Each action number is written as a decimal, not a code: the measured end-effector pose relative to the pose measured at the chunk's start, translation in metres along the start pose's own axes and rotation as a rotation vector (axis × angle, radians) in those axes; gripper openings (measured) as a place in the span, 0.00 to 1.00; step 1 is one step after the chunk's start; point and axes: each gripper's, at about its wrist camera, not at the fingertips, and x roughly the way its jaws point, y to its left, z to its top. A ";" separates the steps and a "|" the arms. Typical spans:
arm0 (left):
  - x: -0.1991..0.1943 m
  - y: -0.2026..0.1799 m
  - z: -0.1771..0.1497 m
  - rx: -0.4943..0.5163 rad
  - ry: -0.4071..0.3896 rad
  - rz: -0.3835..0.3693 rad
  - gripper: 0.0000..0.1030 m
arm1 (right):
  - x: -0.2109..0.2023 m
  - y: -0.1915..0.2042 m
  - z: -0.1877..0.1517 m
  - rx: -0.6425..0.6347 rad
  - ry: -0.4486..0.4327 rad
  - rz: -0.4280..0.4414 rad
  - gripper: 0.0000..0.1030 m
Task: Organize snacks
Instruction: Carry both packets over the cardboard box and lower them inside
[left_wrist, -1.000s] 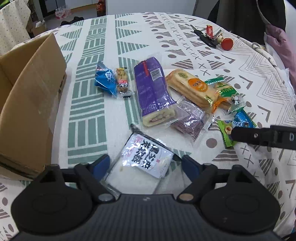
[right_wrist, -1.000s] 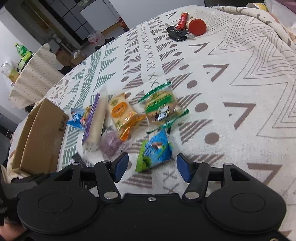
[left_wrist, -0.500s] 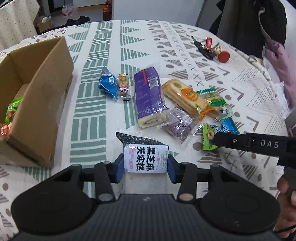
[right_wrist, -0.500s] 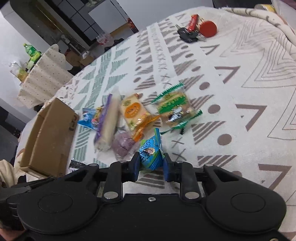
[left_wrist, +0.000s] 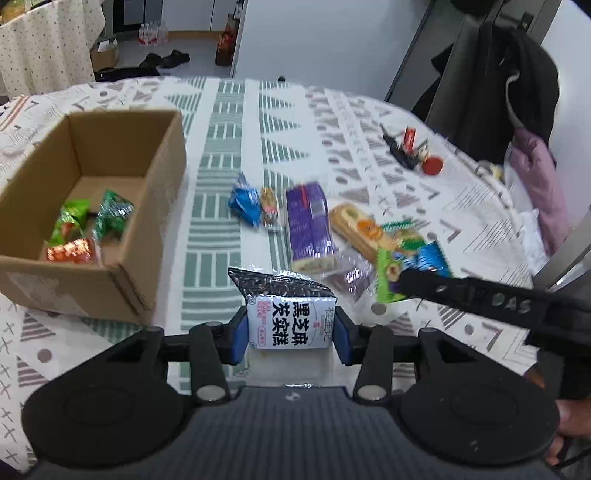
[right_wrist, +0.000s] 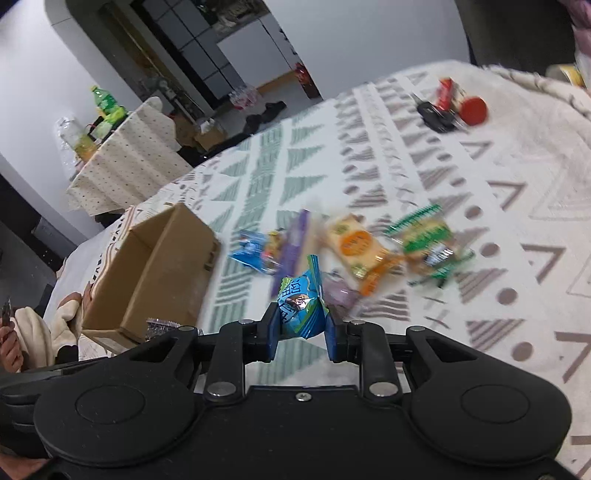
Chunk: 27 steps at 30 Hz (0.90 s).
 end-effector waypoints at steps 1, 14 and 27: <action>-0.005 0.003 0.002 -0.003 -0.010 -0.005 0.43 | 0.000 0.007 0.001 -0.008 -0.008 0.009 0.24; -0.057 0.055 0.037 -0.039 -0.095 0.034 0.43 | 0.005 0.083 -0.001 -0.105 -0.055 0.097 0.24; -0.077 0.117 0.069 -0.090 -0.133 0.078 0.44 | 0.018 0.137 0.011 -0.115 -0.080 0.123 0.24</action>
